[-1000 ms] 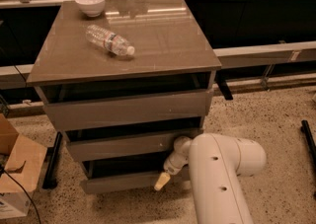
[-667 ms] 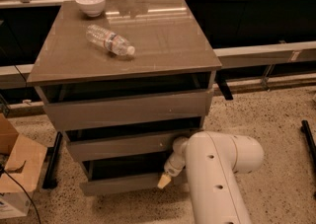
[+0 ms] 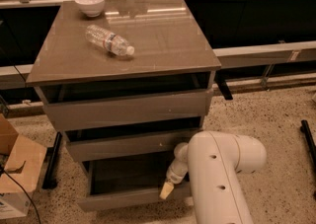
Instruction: Open bottom drawer
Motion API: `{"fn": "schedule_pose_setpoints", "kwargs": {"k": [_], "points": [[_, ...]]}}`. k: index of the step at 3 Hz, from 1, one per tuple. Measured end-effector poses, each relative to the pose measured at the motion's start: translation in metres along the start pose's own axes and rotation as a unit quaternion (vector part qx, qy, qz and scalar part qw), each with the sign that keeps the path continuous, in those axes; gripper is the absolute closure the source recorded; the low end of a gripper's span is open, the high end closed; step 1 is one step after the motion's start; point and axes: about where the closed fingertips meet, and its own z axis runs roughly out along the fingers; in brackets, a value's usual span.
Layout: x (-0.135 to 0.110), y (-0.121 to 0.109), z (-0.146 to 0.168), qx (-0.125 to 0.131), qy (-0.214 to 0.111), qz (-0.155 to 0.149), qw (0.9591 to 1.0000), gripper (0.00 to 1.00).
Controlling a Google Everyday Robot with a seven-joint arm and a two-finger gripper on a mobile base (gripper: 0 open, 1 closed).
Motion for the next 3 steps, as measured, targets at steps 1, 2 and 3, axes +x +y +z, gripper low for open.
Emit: {"fn": "schedule_pose_setpoints", "kwargs": {"k": [1,2,3], "points": [[0.026,0.037,0.012,-0.018,-0.015,0.049,0.9985,0.03],[0.025,0.037,0.011,-0.018,-0.015,0.049,0.9985,0.00],[0.037,0.057,0.019,-0.025,-0.025,0.079,0.9962,0.00]]}}
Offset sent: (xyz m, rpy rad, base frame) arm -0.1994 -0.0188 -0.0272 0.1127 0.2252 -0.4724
